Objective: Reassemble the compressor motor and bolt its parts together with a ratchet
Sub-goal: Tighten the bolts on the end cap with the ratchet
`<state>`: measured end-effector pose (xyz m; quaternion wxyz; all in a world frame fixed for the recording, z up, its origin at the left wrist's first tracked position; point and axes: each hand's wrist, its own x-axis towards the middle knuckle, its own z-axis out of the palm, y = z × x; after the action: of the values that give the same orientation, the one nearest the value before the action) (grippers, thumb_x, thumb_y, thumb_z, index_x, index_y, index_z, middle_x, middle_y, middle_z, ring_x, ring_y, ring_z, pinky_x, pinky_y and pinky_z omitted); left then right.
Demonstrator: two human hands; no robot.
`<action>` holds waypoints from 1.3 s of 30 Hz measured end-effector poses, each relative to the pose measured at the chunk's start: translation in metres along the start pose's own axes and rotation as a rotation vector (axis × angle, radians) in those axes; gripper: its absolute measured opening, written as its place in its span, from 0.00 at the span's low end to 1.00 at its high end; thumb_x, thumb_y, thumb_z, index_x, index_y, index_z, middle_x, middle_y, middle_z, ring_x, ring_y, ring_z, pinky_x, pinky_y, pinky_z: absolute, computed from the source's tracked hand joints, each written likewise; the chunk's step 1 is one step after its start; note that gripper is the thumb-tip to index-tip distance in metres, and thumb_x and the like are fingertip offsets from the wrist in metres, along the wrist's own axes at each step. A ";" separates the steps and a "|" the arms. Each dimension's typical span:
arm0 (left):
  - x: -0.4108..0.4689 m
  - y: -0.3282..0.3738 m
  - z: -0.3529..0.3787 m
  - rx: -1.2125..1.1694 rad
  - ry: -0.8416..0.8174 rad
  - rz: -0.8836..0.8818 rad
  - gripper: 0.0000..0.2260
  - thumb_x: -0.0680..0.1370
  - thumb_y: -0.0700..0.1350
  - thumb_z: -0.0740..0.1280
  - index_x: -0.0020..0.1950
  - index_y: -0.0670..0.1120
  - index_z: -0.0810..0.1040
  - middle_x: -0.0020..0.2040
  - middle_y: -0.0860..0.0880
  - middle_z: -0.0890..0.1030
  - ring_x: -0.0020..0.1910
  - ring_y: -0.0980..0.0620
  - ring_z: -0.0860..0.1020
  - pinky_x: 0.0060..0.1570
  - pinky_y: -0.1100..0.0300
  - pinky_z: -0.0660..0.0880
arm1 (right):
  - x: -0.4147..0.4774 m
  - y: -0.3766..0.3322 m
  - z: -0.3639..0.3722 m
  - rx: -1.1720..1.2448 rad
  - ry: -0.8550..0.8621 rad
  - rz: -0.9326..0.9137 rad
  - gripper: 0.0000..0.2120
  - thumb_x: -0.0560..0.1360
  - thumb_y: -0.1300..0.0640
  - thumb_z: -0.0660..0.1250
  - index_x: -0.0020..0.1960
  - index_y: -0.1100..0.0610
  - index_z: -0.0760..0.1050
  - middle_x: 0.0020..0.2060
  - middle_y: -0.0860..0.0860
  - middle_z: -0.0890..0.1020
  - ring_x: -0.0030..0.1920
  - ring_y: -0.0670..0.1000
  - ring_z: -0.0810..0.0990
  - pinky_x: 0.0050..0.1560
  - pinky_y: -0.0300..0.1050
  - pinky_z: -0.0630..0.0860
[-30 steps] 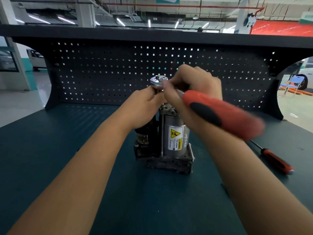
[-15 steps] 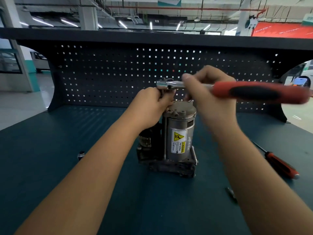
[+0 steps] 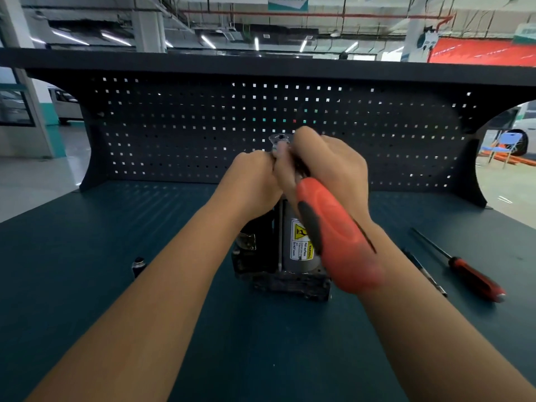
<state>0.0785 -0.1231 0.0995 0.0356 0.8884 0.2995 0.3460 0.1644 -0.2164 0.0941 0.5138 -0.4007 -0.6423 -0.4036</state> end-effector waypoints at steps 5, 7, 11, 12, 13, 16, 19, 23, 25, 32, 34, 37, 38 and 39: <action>-0.001 -0.003 0.002 -0.188 0.043 -0.050 0.20 0.80 0.53 0.55 0.32 0.48 0.74 0.29 0.51 0.76 0.28 0.55 0.72 0.24 0.71 0.65 | 0.007 0.012 -0.005 0.382 -0.019 0.535 0.15 0.74 0.57 0.67 0.31 0.54 0.67 0.24 0.51 0.75 0.27 0.47 0.75 0.28 0.40 0.70; -0.002 -0.004 0.004 -0.298 0.013 -0.066 0.19 0.81 0.55 0.55 0.44 0.47 0.81 0.41 0.52 0.83 0.40 0.55 0.80 0.36 0.71 0.71 | 0.012 0.029 -0.011 0.773 0.008 0.846 0.13 0.75 0.57 0.67 0.32 0.53 0.71 0.23 0.50 0.77 0.24 0.46 0.75 0.26 0.36 0.68; -0.003 -0.003 0.002 -0.254 -0.039 -0.041 0.21 0.81 0.57 0.54 0.51 0.45 0.81 0.48 0.48 0.84 0.50 0.51 0.80 0.52 0.53 0.75 | 0.015 0.048 -0.009 1.162 -0.060 1.412 0.09 0.78 0.55 0.64 0.39 0.55 0.71 0.23 0.49 0.77 0.21 0.43 0.71 0.17 0.31 0.57; -0.003 -0.002 0.001 -0.255 -0.042 -0.045 0.21 0.81 0.57 0.54 0.51 0.46 0.81 0.48 0.48 0.84 0.50 0.51 0.80 0.52 0.54 0.75 | 0.013 0.046 -0.009 1.149 -0.045 1.361 0.10 0.78 0.56 0.63 0.39 0.55 0.70 0.23 0.50 0.77 0.21 0.44 0.70 0.18 0.31 0.57; -0.003 -0.002 0.000 -0.278 -0.049 -0.061 0.20 0.81 0.58 0.54 0.50 0.48 0.81 0.47 0.50 0.84 0.49 0.54 0.80 0.49 0.57 0.76 | 0.012 0.041 -0.009 1.097 -0.027 1.244 0.12 0.79 0.58 0.62 0.37 0.55 0.68 0.23 0.51 0.77 0.21 0.45 0.70 0.18 0.32 0.58; 0.001 -0.005 0.002 -0.278 -0.025 -0.119 0.20 0.80 0.55 0.58 0.32 0.47 0.75 0.26 0.58 0.78 0.28 0.65 0.75 0.25 0.72 0.66 | 0.012 0.011 -0.014 0.602 -0.073 0.735 0.15 0.77 0.61 0.64 0.33 0.54 0.65 0.24 0.53 0.77 0.23 0.49 0.72 0.22 0.37 0.65; 0.013 0.000 0.015 -0.264 0.015 -0.114 0.13 0.78 0.35 0.58 0.33 0.42 0.63 0.32 0.39 0.76 0.38 0.47 0.80 0.40 0.59 0.77 | 0.018 -0.011 -0.009 0.159 -0.289 0.374 0.19 0.74 0.63 0.63 0.32 0.48 0.58 0.25 0.49 0.67 0.27 0.53 0.69 0.27 0.46 0.66; 0.009 -0.006 0.010 -0.205 0.021 -0.092 0.13 0.80 0.43 0.57 0.37 0.39 0.71 0.31 0.46 0.77 0.32 0.50 0.75 0.28 0.67 0.68 | 0.022 -0.015 -0.006 0.190 -0.296 0.463 0.16 0.76 0.59 0.59 0.32 0.49 0.59 0.26 0.50 0.70 0.30 0.52 0.73 0.31 0.44 0.72; 0.003 -0.006 0.002 -0.231 0.013 -0.086 0.20 0.81 0.53 0.56 0.33 0.45 0.72 0.22 0.55 0.74 0.26 0.61 0.74 0.22 0.71 0.64 | 0.024 0.001 -0.009 0.542 -0.052 0.766 0.15 0.77 0.62 0.63 0.33 0.53 0.65 0.24 0.54 0.76 0.23 0.49 0.74 0.23 0.39 0.68; 0.004 -0.003 0.001 -0.263 -0.011 -0.081 0.23 0.80 0.59 0.55 0.41 0.44 0.79 0.32 0.58 0.79 0.35 0.62 0.77 0.32 0.73 0.69 | 0.015 0.039 -0.005 1.205 0.040 1.355 0.10 0.79 0.59 0.60 0.39 0.57 0.69 0.23 0.51 0.77 0.20 0.45 0.71 0.17 0.32 0.61; 0.003 -0.003 0.001 -0.278 -0.010 -0.077 0.21 0.81 0.56 0.56 0.35 0.46 0.75 0.22 0.60 0.75 0.27 0.67 0.74 0.25 0.75 0.66 | 0.009 0.025 -0.004 0.892 0.029 0.927 0.12 0.78 0.60 0.62 0.36 0.54 0.66 0.23 0.50 0.77 0.21 0.47 0.73 0.20 0.35 0.64; 0.004 -0.006 -0.001 -0.120 -0.025 -0.053 0.17 0.80 0.45 0.59 0.30 0.49 0.67 0.27 0.52 0.72 0.26 0.56 0.70 0.23 0.68 0.63 | -0.002 0.010 0.004 0.192 -0.104 0.346 0.14 0.72 0.60 0.65 0.35 0.49 0.62 0.22 0.47 0.71 0.23 0.48 0.70 0.23 0.42 0.67; 0.004 -0.005 -0.003 -0.081 -0.017 -0.069 0.16 0.78 0.41 0.59 0.31 0.49 0.65 0.30 0.50 0.71 0.28 0.55 0.68 0.23 0.66 0.62 | -0.006 0.003 0.008 0.048 -0.157 0.231 0.16 0.70 0.63 0.66 0.37 0.48 0.61 0.23 0.47 0.68 0.24 0.50 0.68 0.23 0.45 0.70; 0.003 -0.005 -0.002 -0.041 -0.014 -0.077 0.15 0.77 0.39 0.59 0.31 0.49 0.64 0.31 0.50 0.70 0.29 0.54 0.67 0.24 0.66 0.61 | -0.011 -0.002 0.011 -0.012 -0.160 0.205 0.17 0.69 0.65 0.66 0.38 0.48 0.60 0.23 0.48 0.66 0.24 0.51 0.66 0.23 0.51 0.66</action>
<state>0.0765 -0.1170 0.1013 0.0693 0.8777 0.3262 0.3443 0.1606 -0.2077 0.0812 0.4971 -0.4983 -0.6345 -0.3194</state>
